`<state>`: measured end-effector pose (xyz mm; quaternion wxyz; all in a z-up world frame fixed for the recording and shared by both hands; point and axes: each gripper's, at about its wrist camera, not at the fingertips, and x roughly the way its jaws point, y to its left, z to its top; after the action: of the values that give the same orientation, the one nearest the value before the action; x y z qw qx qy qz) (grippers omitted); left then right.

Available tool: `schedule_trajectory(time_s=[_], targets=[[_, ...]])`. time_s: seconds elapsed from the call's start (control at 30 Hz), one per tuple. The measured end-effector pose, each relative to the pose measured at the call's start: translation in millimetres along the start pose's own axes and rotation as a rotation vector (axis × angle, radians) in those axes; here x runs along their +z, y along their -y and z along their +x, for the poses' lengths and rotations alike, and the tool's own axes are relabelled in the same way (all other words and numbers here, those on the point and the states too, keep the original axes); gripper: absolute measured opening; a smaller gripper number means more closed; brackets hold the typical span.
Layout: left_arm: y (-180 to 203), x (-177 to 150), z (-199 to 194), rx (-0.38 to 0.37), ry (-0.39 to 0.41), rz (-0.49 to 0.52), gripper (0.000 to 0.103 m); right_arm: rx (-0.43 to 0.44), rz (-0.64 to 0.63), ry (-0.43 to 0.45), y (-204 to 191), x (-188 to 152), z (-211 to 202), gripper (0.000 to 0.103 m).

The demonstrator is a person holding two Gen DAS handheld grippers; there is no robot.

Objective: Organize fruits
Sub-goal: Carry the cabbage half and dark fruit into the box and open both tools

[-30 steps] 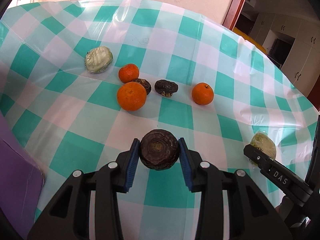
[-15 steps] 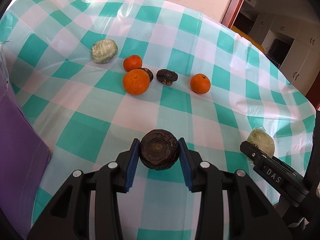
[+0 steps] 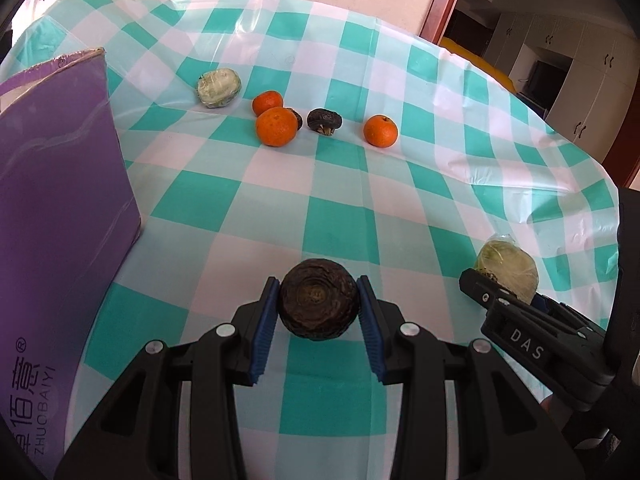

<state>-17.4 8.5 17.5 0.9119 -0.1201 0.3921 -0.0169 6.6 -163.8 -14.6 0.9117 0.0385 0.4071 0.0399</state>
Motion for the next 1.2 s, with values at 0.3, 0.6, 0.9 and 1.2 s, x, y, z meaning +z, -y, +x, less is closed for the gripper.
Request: schedule_trajectory(time_s=[0.3, 0.6, 0.9, 1.2], targets=[[6, -23, -25, 0.042, 0.022, 0.085, 0.039, 0.028, -0.011, 0.003, -8, -27, -23, 0.057], [3, -36, -42, 0.061, 0.037, 0.132, 0.039, 0.044, -0.019, -0.009, -13, -41, -34, 0.057], [9, -42, -85, 0.102, 0.129, 0.212, 0.039, 0.121, 0.014, -0.018, -17, -46, -46, 0.057], [0, -33, -148, 0.156, 0.246, 0.236, 0.039, 0.211, -0.041, 0.083, -46, -29, -93, 0.057]])
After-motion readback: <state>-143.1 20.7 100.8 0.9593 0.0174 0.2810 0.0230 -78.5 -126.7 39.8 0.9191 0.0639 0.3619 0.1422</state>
